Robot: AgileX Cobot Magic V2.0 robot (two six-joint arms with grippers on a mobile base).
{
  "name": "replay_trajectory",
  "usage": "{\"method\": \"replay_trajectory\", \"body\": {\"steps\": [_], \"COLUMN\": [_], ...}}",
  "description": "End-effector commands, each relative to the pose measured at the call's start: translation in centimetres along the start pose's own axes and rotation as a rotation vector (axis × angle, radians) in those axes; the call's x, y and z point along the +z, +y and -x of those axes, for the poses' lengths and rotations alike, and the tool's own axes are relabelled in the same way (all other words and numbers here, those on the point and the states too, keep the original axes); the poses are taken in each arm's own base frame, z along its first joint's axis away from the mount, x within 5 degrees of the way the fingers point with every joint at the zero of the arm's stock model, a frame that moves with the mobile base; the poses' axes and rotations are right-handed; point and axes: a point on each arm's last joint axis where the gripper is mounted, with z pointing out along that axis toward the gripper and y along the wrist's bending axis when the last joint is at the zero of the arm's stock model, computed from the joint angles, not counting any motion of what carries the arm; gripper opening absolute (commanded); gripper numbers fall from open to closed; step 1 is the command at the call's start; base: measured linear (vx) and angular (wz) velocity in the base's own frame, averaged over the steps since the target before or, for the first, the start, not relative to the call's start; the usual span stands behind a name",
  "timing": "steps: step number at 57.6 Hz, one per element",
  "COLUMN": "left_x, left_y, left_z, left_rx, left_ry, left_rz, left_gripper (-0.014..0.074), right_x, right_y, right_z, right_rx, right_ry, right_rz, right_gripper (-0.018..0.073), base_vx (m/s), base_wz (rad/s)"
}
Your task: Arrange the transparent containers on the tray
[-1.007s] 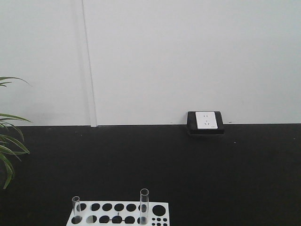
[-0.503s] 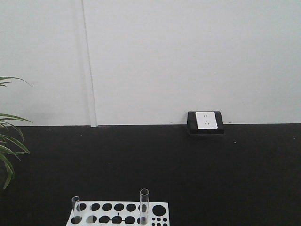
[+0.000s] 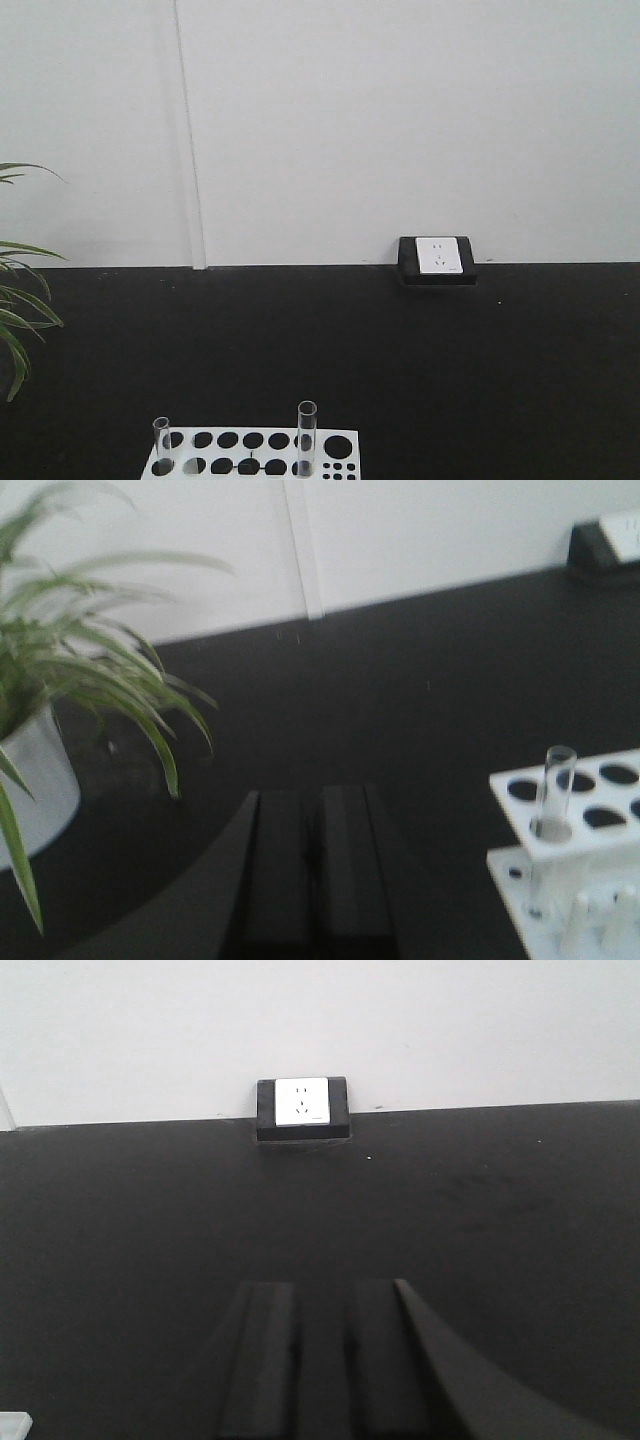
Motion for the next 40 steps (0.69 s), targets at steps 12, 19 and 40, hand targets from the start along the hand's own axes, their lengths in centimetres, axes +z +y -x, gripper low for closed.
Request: {"method": "replay_trajectory", "body": {"steps": [12, 19, 40], "left_x": [2.6, 4.2, 9.8], "left_y": [-0.1, -0.2, -3.4], "left_z": [0.1, -0.2, -1.9], "left_rx": [-0.021, -0.019, 0.014], "left_ry": [0.014, 0.02, 0.009], "left_rz": [-0.01, -0.017, -0.156], "left_gripper": [0.0351, 0.035, 0.042], "right_x": [-0.2, -0.2, -0.2], "right_y": [0.0, 0.0, 0.0], "right_z": [1.7, 1.7, 1.7], "right_rx": [-0.006, -0.006, -0.006], "right_ry": [-0.107, -0.107, -0.107], "right_rz": [0.001, 0.001, 0.001], "right_gripper": [0.0483, 0.0488, 0.0488], "base_vx": [0.0, 0.0, 0.0], "base_wz": [0.0, 0.0, 0.0]}}
